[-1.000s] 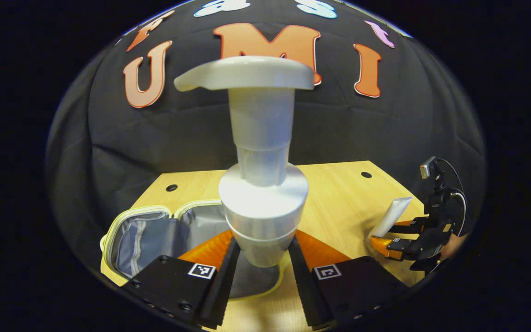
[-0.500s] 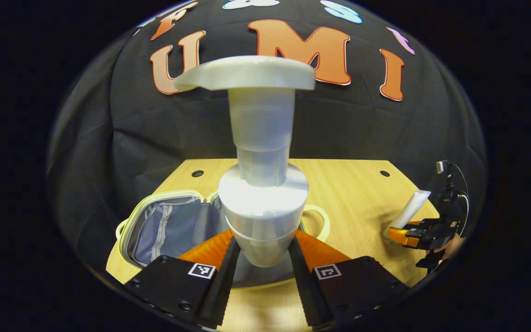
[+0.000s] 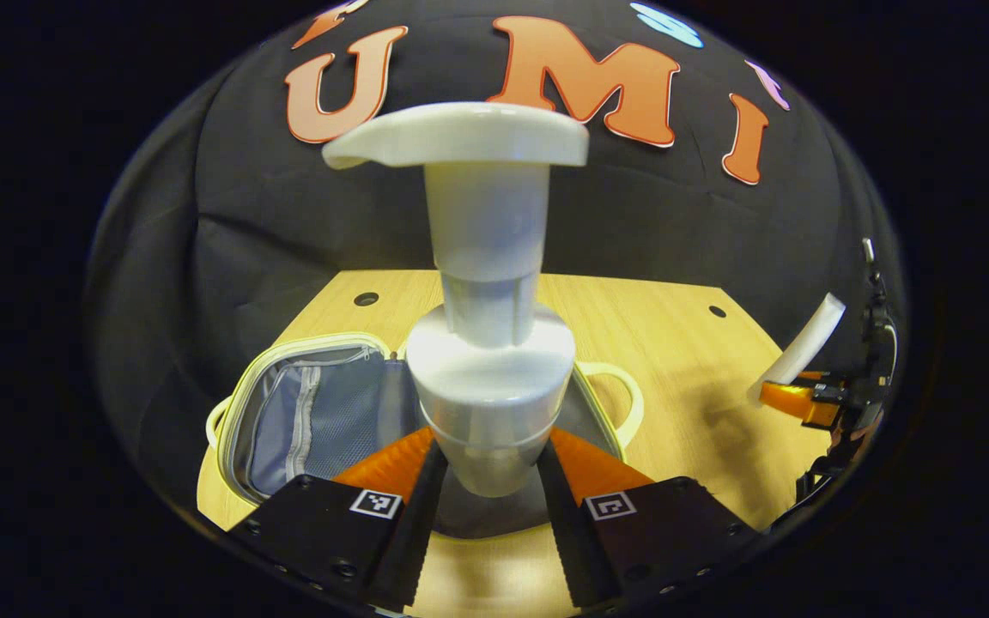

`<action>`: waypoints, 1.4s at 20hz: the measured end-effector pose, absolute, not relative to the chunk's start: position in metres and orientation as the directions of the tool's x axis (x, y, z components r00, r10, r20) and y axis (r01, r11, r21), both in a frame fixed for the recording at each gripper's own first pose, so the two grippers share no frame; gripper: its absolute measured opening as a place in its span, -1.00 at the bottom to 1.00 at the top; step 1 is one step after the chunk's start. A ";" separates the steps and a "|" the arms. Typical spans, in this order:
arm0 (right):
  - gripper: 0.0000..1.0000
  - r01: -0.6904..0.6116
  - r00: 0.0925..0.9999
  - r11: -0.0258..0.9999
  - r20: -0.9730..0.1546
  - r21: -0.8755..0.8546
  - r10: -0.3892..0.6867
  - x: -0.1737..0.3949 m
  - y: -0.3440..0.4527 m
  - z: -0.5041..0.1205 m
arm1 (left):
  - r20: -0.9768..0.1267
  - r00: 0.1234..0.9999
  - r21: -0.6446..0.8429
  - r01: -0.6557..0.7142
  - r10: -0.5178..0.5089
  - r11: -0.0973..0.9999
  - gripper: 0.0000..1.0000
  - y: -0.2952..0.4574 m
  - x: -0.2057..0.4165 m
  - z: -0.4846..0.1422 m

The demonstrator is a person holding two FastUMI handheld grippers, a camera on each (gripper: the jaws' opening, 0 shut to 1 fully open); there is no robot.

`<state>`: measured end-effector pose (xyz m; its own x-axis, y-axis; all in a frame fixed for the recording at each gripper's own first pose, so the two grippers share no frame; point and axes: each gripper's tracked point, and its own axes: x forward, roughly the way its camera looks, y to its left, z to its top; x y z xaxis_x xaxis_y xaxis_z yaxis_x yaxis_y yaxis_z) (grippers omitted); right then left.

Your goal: First open the suitcase, pack the skin care products into it, and then close the suitcase.

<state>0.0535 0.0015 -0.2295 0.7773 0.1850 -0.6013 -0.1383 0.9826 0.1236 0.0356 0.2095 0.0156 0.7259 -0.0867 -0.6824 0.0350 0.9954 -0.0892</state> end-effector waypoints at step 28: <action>0.00 -0.165 0.684 0.954 -0.667 0.251 0.294 0.049 0.192 -0.204 | -0.940 0.271 -0.233 -0.076 -0.205 0.969 0.27 0.209 0.032 -0.089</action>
<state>0.0488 0.1916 -0.2041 0.6843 0.2942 -0.6672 -0.1653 0.9538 0.2510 0.0322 0.2094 -0.0890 0.2713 -0.2050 -0.9404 -0.0763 0.9694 -0.2333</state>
